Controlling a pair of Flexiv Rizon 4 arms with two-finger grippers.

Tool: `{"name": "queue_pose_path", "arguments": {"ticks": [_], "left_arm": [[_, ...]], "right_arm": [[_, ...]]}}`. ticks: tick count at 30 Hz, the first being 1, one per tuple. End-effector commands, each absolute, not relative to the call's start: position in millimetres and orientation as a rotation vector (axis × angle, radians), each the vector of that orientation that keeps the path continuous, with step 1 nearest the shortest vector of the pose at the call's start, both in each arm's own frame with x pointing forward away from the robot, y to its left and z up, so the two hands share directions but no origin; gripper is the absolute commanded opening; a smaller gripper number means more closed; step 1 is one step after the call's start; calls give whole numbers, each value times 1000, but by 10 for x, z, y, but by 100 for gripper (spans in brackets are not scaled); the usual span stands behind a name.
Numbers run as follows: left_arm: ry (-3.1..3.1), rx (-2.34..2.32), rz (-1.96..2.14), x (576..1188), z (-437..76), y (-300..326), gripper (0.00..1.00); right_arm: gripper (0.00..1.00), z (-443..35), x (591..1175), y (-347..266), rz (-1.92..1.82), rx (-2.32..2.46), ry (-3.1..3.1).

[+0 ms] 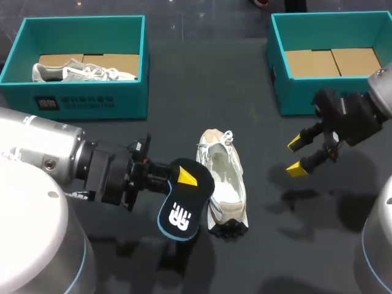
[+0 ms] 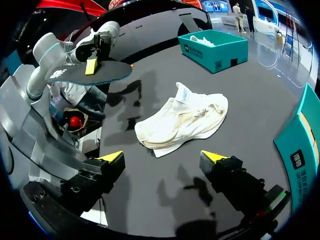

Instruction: Take the shoe out of the shoebox, open the shoe tongue, remove and reinsert the insole, then place the shoe into the shoebox

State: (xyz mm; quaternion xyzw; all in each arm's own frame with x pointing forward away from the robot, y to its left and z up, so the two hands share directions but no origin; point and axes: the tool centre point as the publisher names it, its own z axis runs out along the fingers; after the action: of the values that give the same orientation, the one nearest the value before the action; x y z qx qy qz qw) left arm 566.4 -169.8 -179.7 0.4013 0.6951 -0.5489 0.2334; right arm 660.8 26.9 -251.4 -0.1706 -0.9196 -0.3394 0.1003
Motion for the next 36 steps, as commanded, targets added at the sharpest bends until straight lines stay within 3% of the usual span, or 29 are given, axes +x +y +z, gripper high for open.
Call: {"name": "queue_pose_path", "arguments": {"ticks": [1, 20, 24, 36], "left_arm": [[1986, 1041, -1527, 5585, -1941, -1840, 0], [2068, 909, -1709, 5510, -1933, -1973, 0], [2087, 818, -1663, 5538, -1999, -2045, 0], [2090, 656, -1697, 5674, -2069, -2092, 0]], "right_arm": [[100, -2680, 6559, 354, -930, -437, -2822], [100, -2963, 6443, 336, -862, -321, -2965], [100, -3058, 6538, 484, -634, -179, -3039], [100, -3323, 6613, 793, -591, -4, -3060]]}}
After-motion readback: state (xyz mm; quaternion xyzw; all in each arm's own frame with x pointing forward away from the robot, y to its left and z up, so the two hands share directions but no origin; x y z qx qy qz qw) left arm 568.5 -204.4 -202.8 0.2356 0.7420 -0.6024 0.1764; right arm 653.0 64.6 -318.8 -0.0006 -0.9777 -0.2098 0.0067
